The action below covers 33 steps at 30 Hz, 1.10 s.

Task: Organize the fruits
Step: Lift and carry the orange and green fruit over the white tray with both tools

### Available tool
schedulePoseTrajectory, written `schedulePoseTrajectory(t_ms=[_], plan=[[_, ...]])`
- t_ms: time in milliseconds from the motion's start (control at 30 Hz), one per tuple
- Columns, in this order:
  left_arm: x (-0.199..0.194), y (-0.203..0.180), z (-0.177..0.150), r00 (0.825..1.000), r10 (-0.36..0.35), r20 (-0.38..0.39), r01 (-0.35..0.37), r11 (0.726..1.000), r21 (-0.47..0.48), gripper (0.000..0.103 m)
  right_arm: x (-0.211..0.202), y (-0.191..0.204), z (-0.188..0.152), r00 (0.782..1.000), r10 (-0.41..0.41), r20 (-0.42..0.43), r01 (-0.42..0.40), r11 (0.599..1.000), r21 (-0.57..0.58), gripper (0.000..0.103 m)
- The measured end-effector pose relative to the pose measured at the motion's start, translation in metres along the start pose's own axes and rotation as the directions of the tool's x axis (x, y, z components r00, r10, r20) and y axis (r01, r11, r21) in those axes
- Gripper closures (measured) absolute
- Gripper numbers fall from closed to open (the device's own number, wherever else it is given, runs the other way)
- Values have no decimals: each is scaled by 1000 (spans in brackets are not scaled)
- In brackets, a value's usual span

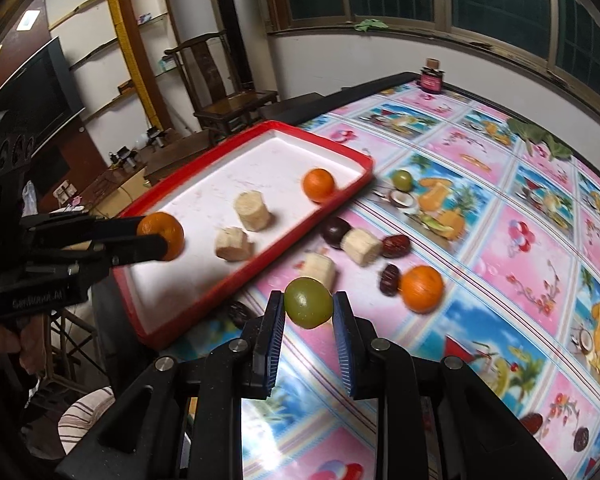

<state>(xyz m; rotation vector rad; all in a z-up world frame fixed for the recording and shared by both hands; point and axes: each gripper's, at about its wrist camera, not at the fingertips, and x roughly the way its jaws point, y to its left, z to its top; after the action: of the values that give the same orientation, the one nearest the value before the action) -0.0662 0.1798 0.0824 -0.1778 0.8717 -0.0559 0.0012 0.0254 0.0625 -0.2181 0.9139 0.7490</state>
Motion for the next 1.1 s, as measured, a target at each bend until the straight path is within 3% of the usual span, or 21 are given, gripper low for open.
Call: schedulePoseTrajectory(t_ms=[233, 567, 1100], plan=[[-7, 28, 7, 999, 46, 18, -45, 998, -42, 72, 9, 24, 10, 999, 42, -6, -42, 998, -47, 79], [18, 57, 5, 995, 92, -24, -94, 992, -89, 72, 25, 66, 19, 993, 111, -38, -114, 987, -117, 79], [42, 73, 6, 992, 119, -51, -123, 989, -79, 72, 63, 106, 20, 981, 157, -116, -175, 971, -166, 79]])
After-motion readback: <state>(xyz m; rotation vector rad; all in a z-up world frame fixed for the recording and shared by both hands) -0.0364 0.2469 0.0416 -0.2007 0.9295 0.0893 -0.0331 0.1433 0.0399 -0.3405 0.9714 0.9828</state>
